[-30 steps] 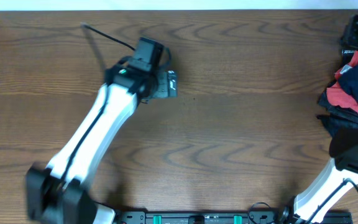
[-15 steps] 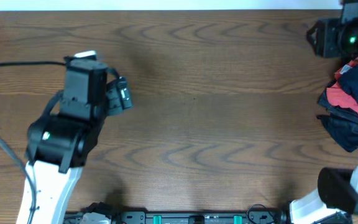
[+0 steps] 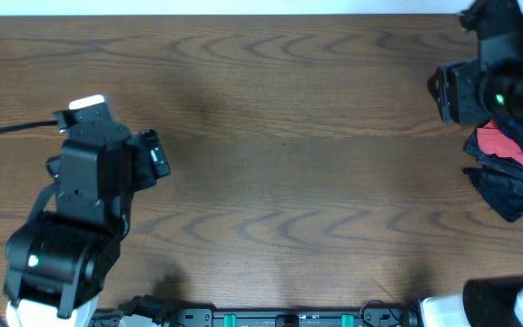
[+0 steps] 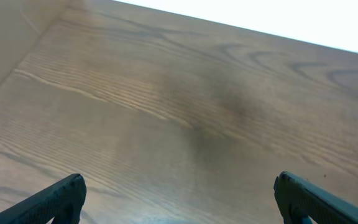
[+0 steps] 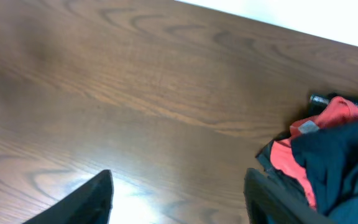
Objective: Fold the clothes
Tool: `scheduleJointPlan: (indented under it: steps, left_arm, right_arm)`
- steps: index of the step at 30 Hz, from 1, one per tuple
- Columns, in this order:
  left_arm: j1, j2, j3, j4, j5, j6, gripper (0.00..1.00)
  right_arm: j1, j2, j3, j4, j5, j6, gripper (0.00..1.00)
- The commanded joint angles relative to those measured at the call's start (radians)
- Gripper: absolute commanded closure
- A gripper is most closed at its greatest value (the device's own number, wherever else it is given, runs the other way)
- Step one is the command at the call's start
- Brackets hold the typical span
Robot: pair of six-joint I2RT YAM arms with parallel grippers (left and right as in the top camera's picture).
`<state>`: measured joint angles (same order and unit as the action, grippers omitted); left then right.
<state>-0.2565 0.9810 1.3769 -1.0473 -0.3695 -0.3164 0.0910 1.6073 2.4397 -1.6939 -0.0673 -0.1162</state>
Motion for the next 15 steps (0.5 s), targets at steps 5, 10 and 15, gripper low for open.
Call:
scheduleJointPlan:
  steps: [5,10,15]
  left_arm:
    - [0.006,-0.075,0.017,-0.004,-0.051,0.006,0.02]
    - [0.006,-0.123,0.017,-0.012,-0.051,0.006,0.02]
    - [0.006,-0.183,0.017,-0.047,-0.051,0.006,0.02]
  right_arm:
    - [0.008,-0.137,0.006,-0.004,0.026,0.039,0.08]
    - [0.008,-0.208,0.006,-0.004,-0.002,0.079,0.01]
    - [0.008,-0.259,0.006,-0.004,-0.111,0.078,0.01]
